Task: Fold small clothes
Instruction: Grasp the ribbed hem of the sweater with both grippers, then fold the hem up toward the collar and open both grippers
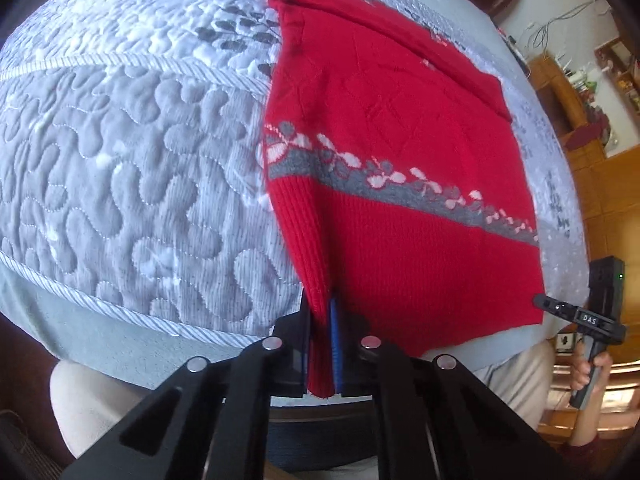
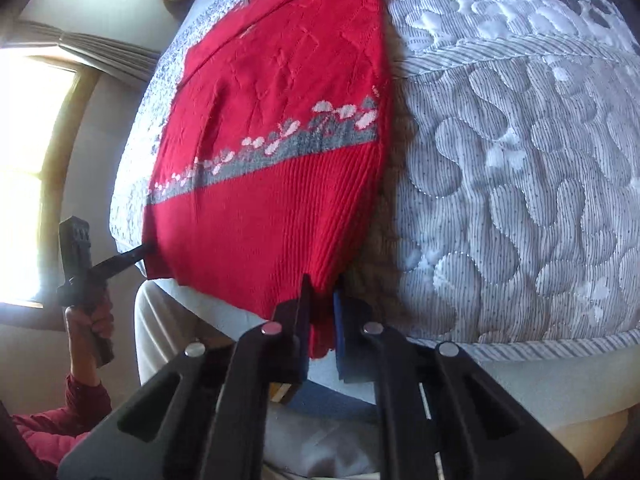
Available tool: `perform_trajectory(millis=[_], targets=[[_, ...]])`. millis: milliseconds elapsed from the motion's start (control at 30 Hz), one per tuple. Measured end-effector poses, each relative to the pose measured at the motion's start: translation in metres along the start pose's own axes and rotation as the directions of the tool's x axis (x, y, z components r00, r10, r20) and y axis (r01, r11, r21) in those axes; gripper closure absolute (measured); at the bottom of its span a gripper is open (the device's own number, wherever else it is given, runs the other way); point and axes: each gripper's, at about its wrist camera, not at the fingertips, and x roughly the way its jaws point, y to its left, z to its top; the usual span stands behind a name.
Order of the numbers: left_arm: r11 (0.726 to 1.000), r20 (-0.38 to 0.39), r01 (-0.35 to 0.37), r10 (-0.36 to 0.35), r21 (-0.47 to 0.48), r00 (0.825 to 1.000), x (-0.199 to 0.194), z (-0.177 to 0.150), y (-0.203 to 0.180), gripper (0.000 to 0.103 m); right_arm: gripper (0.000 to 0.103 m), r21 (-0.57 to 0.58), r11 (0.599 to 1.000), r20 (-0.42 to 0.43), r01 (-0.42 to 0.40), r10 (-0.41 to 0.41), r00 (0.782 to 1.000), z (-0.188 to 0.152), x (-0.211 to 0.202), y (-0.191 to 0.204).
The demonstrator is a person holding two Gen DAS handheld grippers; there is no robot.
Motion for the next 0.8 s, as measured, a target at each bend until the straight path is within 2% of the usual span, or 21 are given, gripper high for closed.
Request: perform_trajectory(millis=[133, 267, 533, 700, 800], targets=[[0.996, 0.029, 0.086, -0.085, -0.031, 0.996, -0.017, 0.007, 0.005, 0.095, 0.095, 0.011, 0.996, 0.029, -0.088, 0.087, 0.996, 0.008, -0.016, 0.003], [0.994, 0.079, 0.105, -0.103, -0.021, 0.992, -0.033, 0.026, 0.003, 0.095, 0.095, 0.012, 0.988, 0.063, -0.154, 0.153, 0.986, 0.025, -0.032, 0.009], [0.992, 0.17, 0.117, -0.107, -0.046, 0.98, -0.042, 0.093, 0.0, 0.095, 0.095, -0.001, 0.99, 0.118, -0.138, 0.137, 0.984, 0.097, -0.059, 0.018], [0.993, 0.198, 0.094, -0.077, -0.076, 0.977, -0.021, 0.136, 0.0, 0.095, 0.095, 0.051, 0.989, 0.106, -0.136, 0.13, 0.986, 0.156, -0.054, 0.009], [0.993, 0.192, 0.063, -0.043, -0.103, 0.981, 0.0, 0.166, 0.003, 0.095, 0.095, 0.128, 0.983, 0.076, -0.128, 0.119, 0.99, 0.19, -0.036, -0.004]])
